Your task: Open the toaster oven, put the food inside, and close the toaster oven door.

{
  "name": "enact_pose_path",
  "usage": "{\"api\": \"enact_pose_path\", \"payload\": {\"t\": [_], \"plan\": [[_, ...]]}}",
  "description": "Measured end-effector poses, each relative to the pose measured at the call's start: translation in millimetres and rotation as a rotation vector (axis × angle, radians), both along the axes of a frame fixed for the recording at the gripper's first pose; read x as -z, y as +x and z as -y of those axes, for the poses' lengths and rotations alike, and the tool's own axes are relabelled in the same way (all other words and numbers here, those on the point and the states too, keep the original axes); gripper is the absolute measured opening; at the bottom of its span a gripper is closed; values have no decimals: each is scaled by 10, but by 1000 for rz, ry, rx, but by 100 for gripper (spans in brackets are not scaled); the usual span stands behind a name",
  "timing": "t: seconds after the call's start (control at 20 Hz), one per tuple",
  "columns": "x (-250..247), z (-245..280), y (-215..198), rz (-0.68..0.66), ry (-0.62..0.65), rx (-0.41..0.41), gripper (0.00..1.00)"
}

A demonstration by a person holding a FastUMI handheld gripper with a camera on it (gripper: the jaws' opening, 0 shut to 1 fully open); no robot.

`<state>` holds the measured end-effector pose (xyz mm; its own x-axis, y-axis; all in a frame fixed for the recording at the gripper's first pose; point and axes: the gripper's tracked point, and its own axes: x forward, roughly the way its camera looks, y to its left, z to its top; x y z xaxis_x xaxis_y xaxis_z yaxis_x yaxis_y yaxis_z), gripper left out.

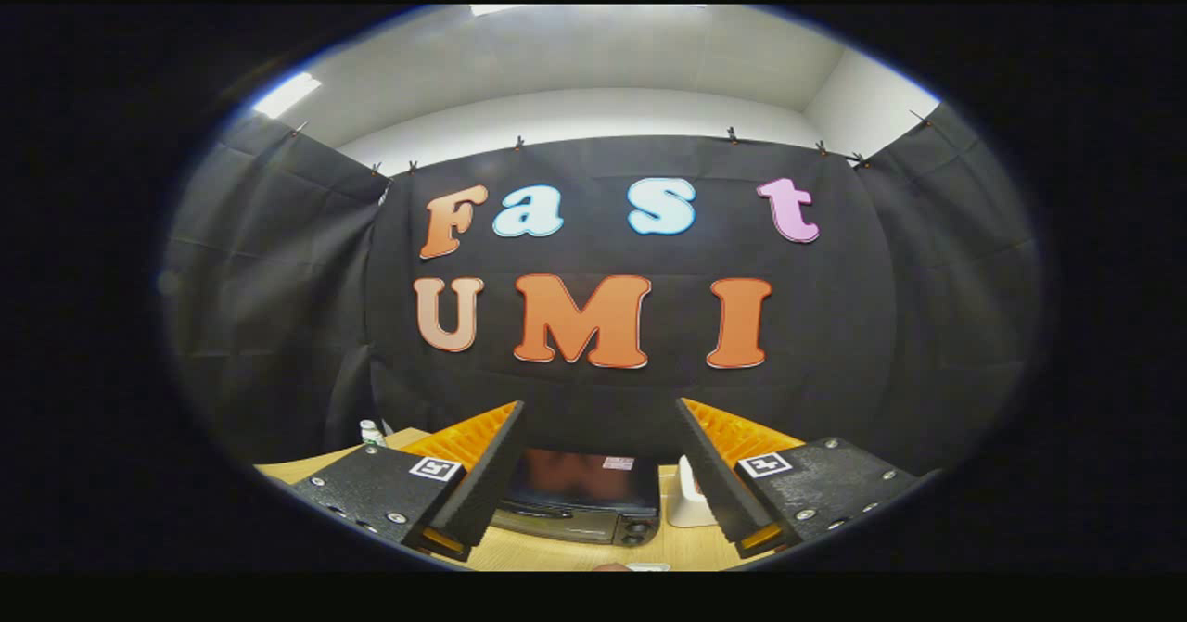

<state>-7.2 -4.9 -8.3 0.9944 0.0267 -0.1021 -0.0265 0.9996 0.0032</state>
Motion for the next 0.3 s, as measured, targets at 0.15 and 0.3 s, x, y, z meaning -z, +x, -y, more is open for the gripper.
{"api": "enact_pose_path", "payload": {"t": [0.15, 0.3], "plan": [[6, -15, 14, 3, 2, -6, 93], [6, -26, 22, 6, 3, -9, 93]]}}
